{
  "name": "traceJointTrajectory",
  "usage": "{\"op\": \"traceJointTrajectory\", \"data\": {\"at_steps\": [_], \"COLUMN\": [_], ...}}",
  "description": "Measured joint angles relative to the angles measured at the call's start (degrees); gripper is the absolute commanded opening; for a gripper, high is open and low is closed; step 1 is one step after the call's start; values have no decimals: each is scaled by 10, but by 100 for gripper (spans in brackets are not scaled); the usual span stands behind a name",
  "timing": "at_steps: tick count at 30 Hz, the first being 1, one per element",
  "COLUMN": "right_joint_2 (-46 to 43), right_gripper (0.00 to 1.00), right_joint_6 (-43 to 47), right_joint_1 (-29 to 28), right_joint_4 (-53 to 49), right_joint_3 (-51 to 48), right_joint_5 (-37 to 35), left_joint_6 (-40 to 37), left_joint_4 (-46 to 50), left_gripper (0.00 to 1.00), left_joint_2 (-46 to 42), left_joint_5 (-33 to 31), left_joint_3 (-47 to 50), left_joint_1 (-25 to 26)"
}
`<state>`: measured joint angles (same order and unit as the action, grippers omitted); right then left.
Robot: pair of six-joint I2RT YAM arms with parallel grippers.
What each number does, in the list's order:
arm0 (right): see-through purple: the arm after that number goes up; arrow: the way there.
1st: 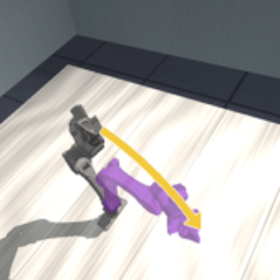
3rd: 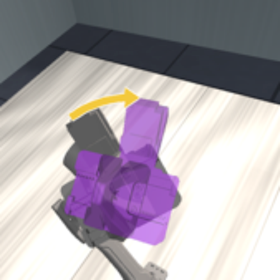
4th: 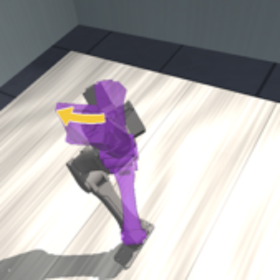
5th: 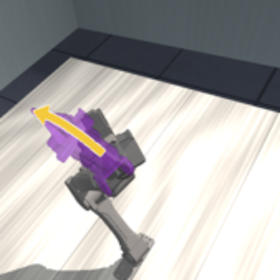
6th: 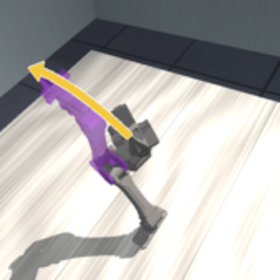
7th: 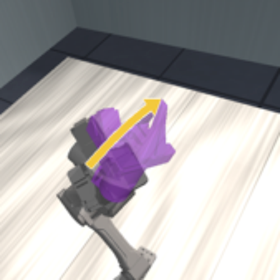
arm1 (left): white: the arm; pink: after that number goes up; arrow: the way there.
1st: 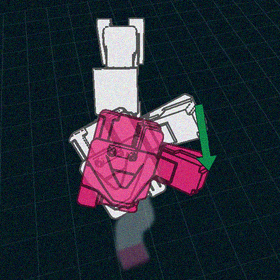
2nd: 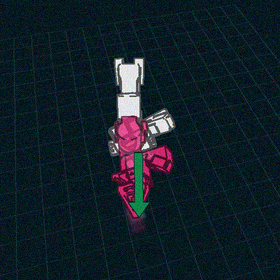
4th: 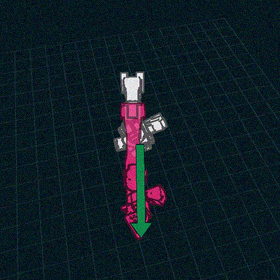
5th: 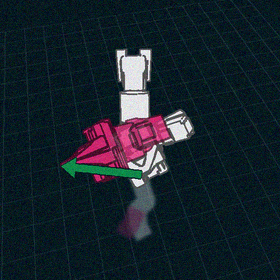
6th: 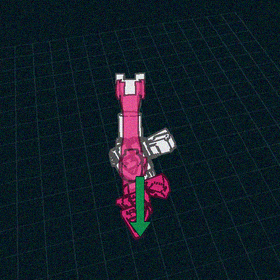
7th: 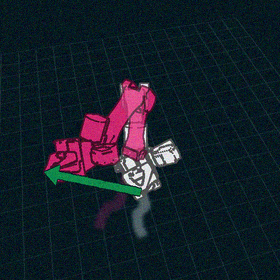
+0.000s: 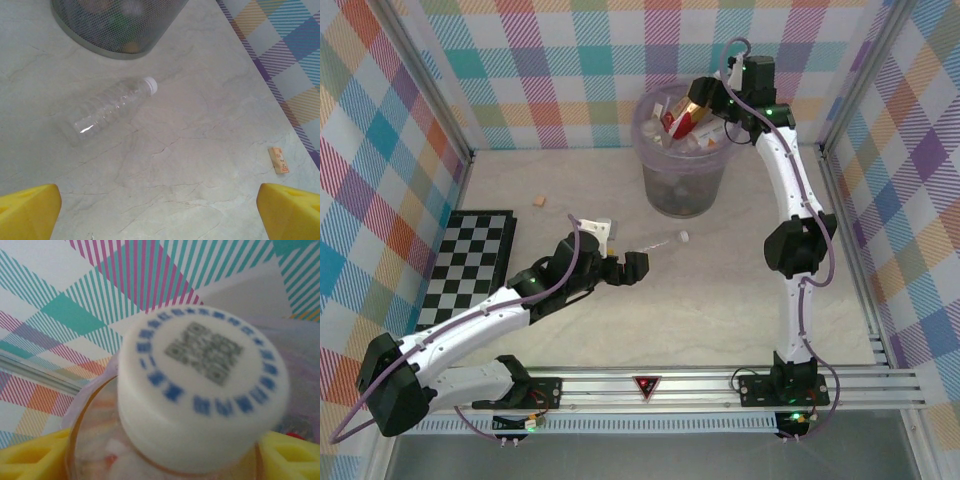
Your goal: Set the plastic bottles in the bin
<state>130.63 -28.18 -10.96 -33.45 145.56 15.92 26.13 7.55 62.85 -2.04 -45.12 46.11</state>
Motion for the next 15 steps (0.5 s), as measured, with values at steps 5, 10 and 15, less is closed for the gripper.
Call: {"op": "traceJointTrajectory", "data": {"at_steps": [5, 10, 15], "right_joint_2": [-3, -35, -83], "right_gripper": [91, 92, 86], "right_joint_6": [12, 44, 78], "right_joint_1": [1, 1, 1], "right_joint_4": [-19, -54, -63], "right_joint_3": [-5, -14, -15], "right_joint_5": [-7, -50, -87], "left_joint_6": [0, 0, 0], "left_joint_4": [1, 0, -1], "left_gripper": [100, 100, 100], "left_joint_2": [2, 5, 23], "left_joint_5": [0, 0, 0], "left_joint_3": [0, 0, 0], "left_joint_1": [0, 0, 0]}}
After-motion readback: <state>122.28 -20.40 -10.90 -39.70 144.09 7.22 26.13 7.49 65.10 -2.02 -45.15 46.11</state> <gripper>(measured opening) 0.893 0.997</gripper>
